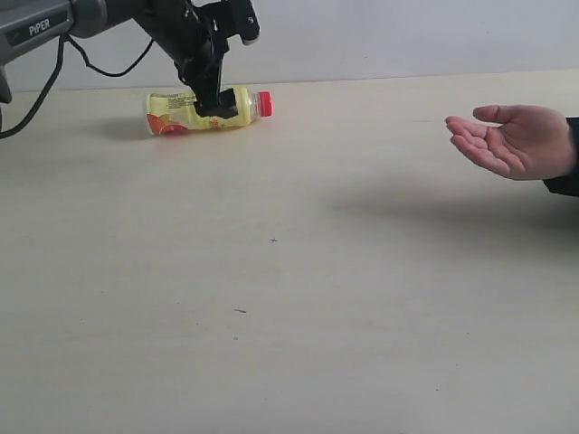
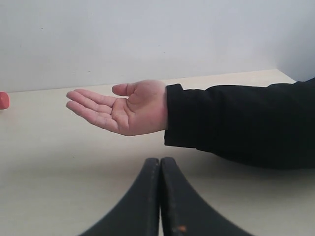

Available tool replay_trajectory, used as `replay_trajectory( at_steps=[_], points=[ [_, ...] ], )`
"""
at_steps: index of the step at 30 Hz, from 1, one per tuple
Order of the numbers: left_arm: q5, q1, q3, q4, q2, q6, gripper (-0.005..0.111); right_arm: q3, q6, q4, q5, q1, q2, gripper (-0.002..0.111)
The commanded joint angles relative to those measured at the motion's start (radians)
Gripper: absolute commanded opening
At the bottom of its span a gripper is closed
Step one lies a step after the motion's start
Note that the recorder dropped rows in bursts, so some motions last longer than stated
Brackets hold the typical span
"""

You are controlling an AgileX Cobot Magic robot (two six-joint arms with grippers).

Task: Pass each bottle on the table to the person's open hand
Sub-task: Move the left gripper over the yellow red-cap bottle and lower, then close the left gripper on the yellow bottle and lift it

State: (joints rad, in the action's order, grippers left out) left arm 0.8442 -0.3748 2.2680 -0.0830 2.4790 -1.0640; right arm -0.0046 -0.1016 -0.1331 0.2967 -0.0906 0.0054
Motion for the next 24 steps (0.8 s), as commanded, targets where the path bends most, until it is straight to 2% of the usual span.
replay_trajectory(
  at_steps=[1,6,15,24],
  points=[
    [0.038,0.037,0.053,-0.092,0.003,-0.098,0.105,0.005,-0.003,0.001,-0.007,0.003,-0.005,0.0],
    [0.099,0.075,0.092,-0.127,0.017,-0.112,0.105,0.005,-0.003,0.001,-0.007,0.003,-0.005,0.0],
    [0.107,0.075,0.092,-0.166,0.045,-0.106,0.105,0.005,-0.003,0.001,-0.007,0.003,-0.005,0.0],
    [0.026,0.074,0.092,-0.147,0.108,-0.113,0.105,0.005,0.0,0.001,-0.007,0.003,-0.005,0.0]
  ],
)
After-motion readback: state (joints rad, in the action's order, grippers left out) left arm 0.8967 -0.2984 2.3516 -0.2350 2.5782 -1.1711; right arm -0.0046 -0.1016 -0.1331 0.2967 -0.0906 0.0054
